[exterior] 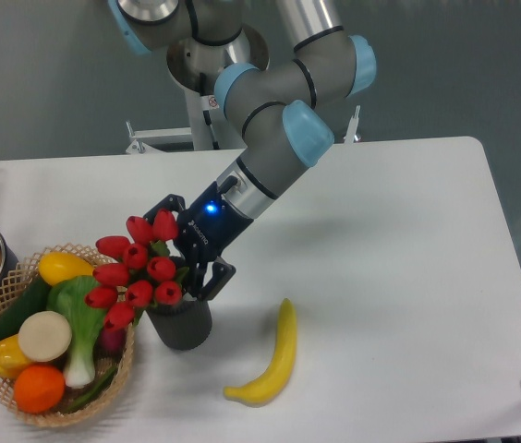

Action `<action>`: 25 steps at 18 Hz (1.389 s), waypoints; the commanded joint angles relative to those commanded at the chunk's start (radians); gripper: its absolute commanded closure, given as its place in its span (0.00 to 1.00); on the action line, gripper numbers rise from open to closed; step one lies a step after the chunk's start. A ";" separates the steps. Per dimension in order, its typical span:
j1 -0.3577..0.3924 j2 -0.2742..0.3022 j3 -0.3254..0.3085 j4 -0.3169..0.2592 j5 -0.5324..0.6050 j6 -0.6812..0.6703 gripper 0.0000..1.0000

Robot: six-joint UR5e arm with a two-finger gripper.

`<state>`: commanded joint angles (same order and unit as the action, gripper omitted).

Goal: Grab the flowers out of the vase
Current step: 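Close the gripper on the tulip stems, then lift the tulip bunch up out of the black vase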

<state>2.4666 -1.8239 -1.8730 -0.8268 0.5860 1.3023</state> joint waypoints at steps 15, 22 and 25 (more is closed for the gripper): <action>0.002 0.000 0.006 -0.003 -0.008 -0.005 0.55; 0.032 0.029 0.020 -0.005 -0.064 -0.037 0.55; 0.058 0.052 0.020 -0.005 -0.113 -0.067 0.55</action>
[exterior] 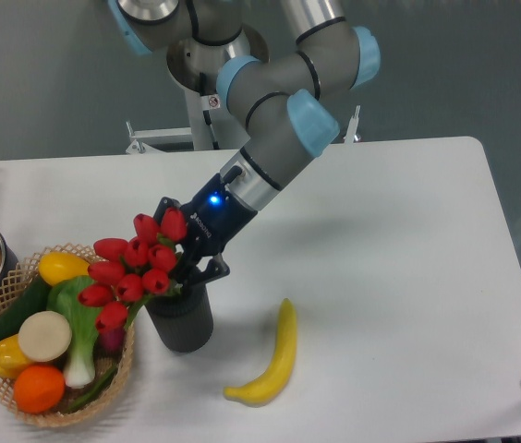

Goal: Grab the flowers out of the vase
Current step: 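Lift the tulip bunch up out of the black vase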

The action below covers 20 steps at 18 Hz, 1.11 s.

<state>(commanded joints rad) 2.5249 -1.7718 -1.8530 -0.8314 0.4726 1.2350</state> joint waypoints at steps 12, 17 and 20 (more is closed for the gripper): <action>-0.001 0.071 0.002 0.000 -0.092 -0.143 0.55; 0.008 0.083 0.038 -0.002 -0.152 -0.170 0.55; 0.015 0.084 0.066 -0.002 -0.169 -0.226 0.55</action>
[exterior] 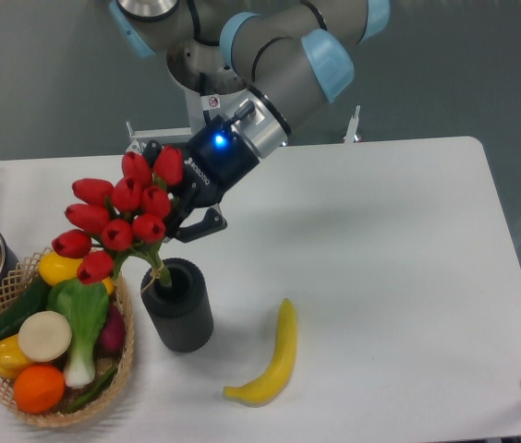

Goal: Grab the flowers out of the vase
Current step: 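Lift the tulip bunch up out of the black vase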

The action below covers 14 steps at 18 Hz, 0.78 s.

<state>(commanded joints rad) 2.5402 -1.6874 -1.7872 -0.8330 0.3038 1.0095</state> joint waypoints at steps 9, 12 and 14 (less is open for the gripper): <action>0.064 -0.002 0.077 0.000 -0.081 -0.129 0.55; 0.080 -0.003 0.103 0.000 -0.084 -0.135 0.55; 0.089 -0.012 0.123 0.000 -0.084 -0.134 0.55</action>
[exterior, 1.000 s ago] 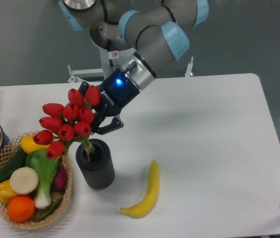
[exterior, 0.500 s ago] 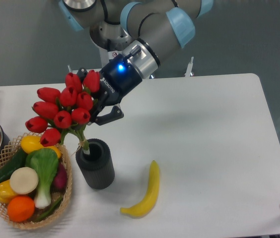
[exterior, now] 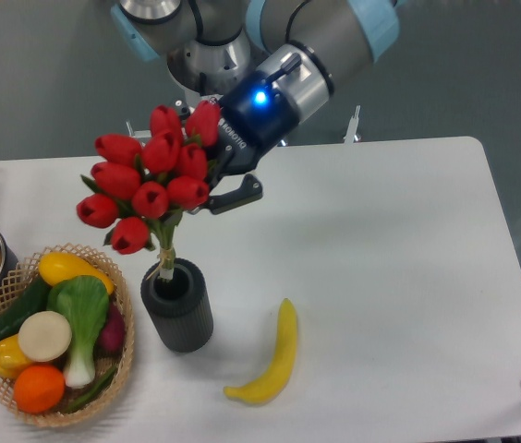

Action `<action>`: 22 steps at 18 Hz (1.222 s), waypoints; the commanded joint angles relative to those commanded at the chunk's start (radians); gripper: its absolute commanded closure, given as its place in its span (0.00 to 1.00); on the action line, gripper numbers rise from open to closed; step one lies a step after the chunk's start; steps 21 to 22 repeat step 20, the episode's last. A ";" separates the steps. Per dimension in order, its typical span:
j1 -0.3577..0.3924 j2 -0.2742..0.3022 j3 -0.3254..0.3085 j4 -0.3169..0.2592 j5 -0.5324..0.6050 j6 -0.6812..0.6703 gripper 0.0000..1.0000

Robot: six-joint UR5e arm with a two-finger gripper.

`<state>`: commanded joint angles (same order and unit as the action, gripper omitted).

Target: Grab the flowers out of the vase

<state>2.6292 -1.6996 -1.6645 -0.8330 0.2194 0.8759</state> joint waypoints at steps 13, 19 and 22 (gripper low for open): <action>0.129 -0.058 0.066 0.002 0.009 0.012 0.55; 0.166 -0.069 0.060 0.003 0.011 0.040 0.55; 0.167 -0.069 0.060 0.003 0.011 0.041 0.55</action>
